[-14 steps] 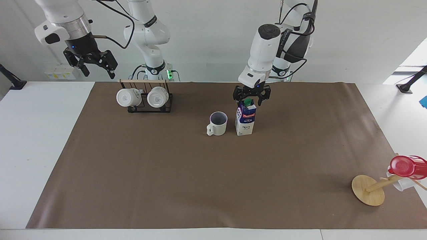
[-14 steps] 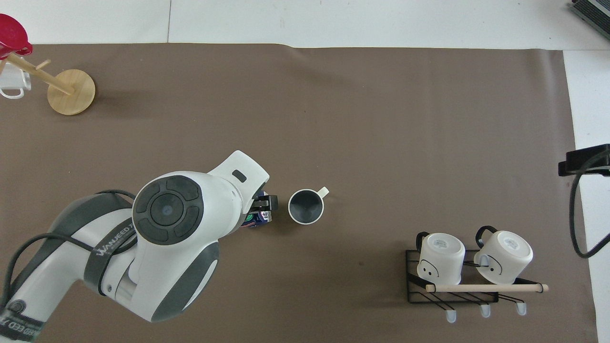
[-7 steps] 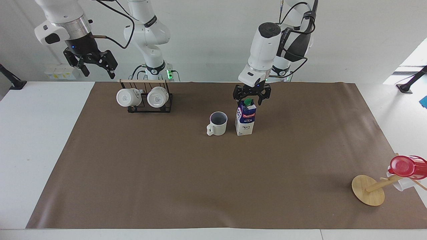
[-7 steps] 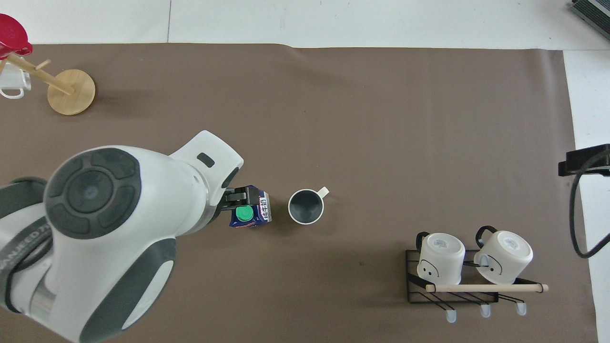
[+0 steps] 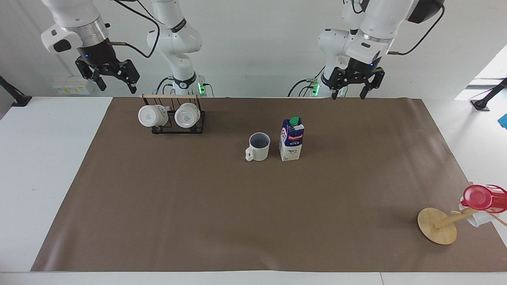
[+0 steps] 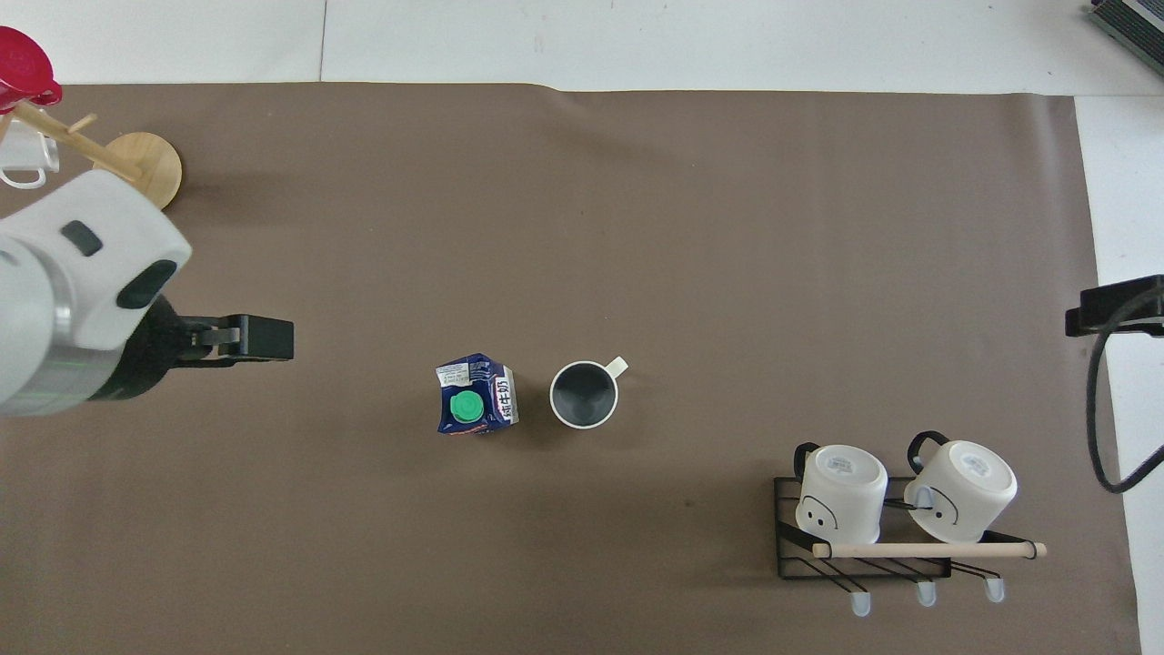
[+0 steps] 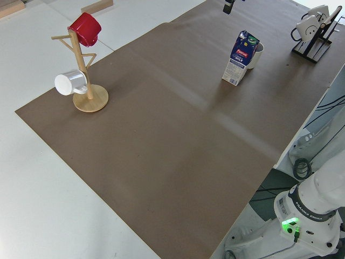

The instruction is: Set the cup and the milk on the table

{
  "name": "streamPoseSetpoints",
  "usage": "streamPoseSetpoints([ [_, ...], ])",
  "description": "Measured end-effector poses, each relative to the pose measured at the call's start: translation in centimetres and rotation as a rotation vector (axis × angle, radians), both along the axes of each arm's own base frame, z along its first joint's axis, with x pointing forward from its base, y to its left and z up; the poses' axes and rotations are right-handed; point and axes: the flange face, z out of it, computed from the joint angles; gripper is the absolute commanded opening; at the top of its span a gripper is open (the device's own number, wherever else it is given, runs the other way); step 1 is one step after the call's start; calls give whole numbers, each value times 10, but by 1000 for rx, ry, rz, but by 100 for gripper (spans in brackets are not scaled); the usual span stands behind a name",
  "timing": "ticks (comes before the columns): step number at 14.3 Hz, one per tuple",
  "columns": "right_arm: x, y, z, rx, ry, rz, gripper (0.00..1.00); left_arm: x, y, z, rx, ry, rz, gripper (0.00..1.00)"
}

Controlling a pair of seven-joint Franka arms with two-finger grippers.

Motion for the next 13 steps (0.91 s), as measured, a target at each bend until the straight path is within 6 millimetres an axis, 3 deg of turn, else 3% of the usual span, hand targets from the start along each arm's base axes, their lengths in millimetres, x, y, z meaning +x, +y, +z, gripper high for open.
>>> streamPoseSetpoints([
  [3,0,0,0,0,0,0,100,5,52,12,10,24,22,100],
  [5,0,0,0,0,0,0,100,6,73,13,14,33,-8,100],
  [7,0,0,0,0,0,0,100,6,83,15,16,38,-28,100],
  [13,0,0,0,0,0,0,100,4,90,19,17,49,-22,100],
])
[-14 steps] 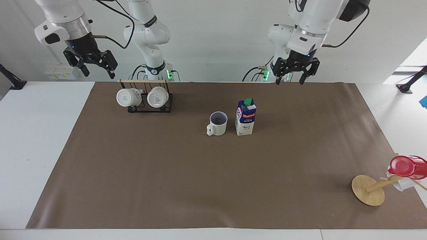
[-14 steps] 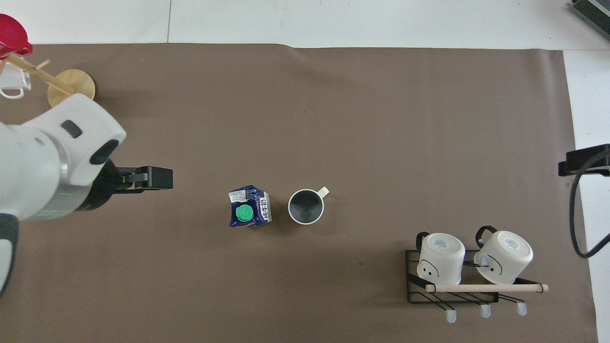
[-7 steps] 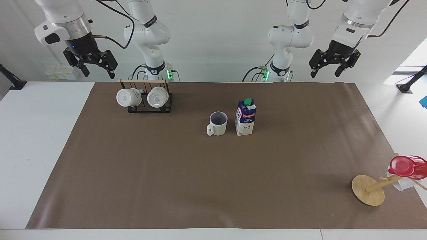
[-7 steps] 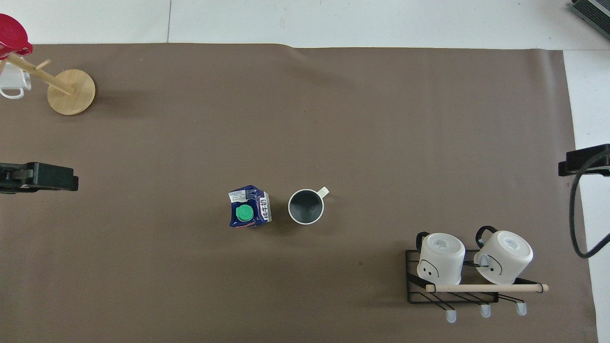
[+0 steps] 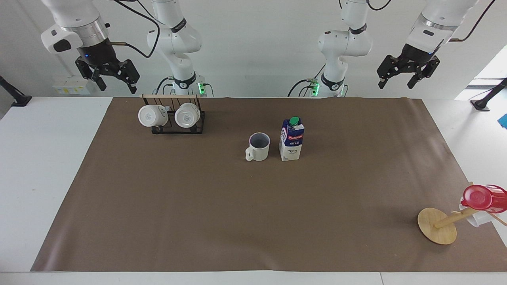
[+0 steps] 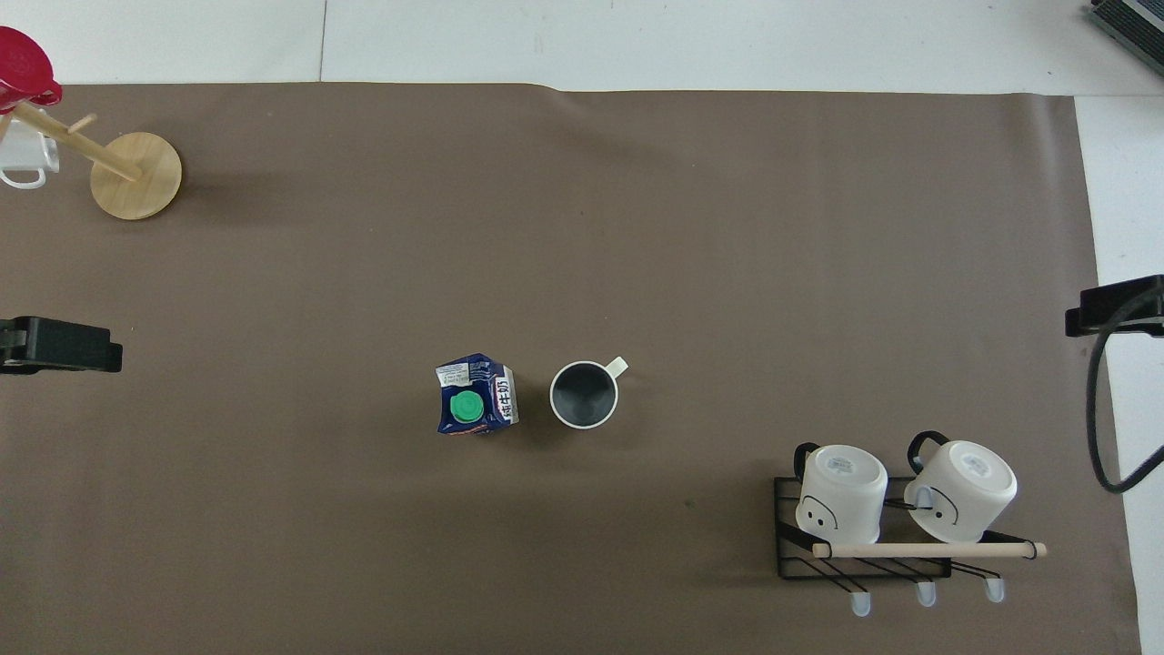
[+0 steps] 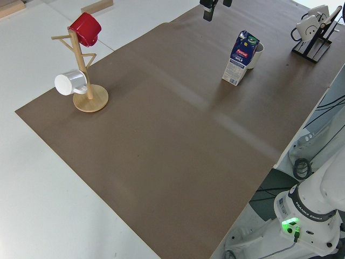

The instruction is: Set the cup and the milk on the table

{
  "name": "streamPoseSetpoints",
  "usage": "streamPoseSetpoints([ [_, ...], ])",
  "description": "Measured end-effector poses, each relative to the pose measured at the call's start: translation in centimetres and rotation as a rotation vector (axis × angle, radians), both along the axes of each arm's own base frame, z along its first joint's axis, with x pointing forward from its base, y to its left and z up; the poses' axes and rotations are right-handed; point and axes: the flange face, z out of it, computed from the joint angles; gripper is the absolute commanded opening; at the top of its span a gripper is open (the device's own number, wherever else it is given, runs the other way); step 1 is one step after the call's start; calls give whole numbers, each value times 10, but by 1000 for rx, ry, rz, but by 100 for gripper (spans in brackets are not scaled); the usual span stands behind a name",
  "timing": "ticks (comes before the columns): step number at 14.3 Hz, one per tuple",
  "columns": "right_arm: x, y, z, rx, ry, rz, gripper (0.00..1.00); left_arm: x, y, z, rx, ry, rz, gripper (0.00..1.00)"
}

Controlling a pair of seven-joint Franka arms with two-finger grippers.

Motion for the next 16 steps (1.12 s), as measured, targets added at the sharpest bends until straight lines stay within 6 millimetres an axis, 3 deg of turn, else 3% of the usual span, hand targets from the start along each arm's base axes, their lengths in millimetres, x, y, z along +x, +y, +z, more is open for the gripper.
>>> streamPoseSetpoints([
  [16,0,0,0,0,0,0,100,-7,2,-5,6,62,-22,100],
])
